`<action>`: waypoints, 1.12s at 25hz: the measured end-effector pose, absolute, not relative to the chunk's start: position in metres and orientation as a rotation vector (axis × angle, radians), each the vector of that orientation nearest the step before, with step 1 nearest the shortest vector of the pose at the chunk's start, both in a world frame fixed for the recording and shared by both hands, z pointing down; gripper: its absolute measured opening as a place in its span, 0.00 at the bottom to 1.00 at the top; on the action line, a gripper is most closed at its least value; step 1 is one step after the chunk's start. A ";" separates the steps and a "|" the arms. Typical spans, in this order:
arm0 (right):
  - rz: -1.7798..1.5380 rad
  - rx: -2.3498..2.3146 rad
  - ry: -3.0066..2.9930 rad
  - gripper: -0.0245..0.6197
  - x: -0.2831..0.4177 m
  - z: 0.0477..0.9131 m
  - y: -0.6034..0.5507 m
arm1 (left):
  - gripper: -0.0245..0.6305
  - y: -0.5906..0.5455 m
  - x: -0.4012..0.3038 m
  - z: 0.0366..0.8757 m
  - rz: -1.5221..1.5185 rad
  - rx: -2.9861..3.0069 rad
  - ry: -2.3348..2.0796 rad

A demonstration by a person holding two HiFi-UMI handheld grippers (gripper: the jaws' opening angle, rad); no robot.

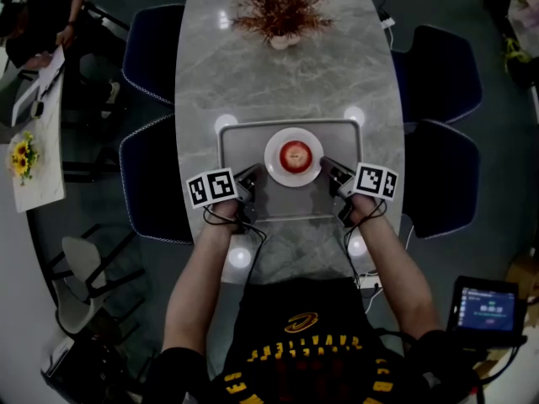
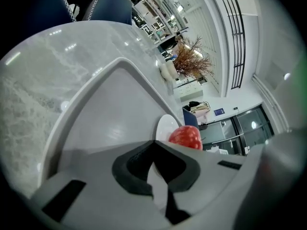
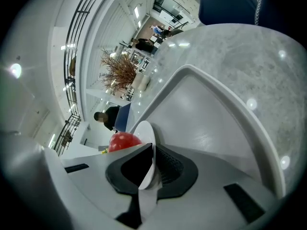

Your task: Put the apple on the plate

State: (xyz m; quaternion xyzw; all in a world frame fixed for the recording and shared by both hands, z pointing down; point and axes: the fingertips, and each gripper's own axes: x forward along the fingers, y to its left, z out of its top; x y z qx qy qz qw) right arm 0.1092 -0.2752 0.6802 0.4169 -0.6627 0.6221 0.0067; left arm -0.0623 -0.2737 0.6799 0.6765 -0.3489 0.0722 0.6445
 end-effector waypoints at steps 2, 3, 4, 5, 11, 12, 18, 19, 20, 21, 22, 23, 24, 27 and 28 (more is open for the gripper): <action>1.947 1.308 -2.061 0.08 0.109 0.682 -0.275 | 0.04 -0.271 -0.064 0.683 0.164 1.527 -0.803; 1.938 1.312 -2.055 0.09 0.109 0.682 -0.276 | 0.04 -0.270 -0.065 0.684 0.164 1.522 -0.809; 1.923 1.316 -2.050 0.09 0.108 0.683 -0.276 | 0.04 -0.269 -0.067 0.684 0.162 1.518 -0.816; 1.902 1.318 -2.048 0.09 0.108 0.683 -0.277 | 0.04 -0.269 -0.069 0.684 0.158 1.516 -0.824; 1.715 1.356 -2.005 0.09 0.112 0.687 -0.278 | 0.04 -0.272 -0.069 0.675 0.101 1.545 -0.855; 1.678 1.364 -2.002 0.13 0.114 0.686 -0.279 | 0.04 -0.271 -0.068 0.672 0.100 1.556 -0.857; 1.382 1.416 -2.092 0.12 0.116 0.645 -0.280 | 0.04 -0.264 -0.067 0.635 0.165 1.713 -0.903; 1.321 1.431 -2.117 0.12 0.117 0.636 -0.280 | 0.04 -0.264 -0.067 0.627 0.184 1.753 -0.922; 1.260 1.443 -2.146 0.12 0.118 0.627 -0.280 | 0.04 -0.263 -0.068 0.620 0.204 1.793 -0.946; 1.203 1.453 -2.177 0.12 0.118 0.617 -0.280 | 0.04 -0.263 -0.068 0.612 0.224 1.834 -0.973; 1.149 1.461 -2.210 0.12 0.117 0.607 -0.279 | 0.04 -0.262 -0.068 0.604 0.244 1.878 -1.000; 1.095 1.465 -2.244 0.12 0.116 0.596 -0.278 | 0.04 -0.261 -0.067 0.595 0.265 1.925 -1.023; 1.042 1.463 -2.281 0.12 0.113 0.585 -0.275 | 0.04 -0.259 -0.066 0.586 0.286 1.974 -1.043; 0.914 1.401 -2.409 0.12 0.098 0.552 -0.261 | 0.04 -0.250 -0.059 0.557 0.332 2.115 -1.088; 0.880 1.371 -2.450 0.12 0.092 0.542 -0.255 | 0.04 -0.245 -0.057 0.548 0.335 2.153 -1.096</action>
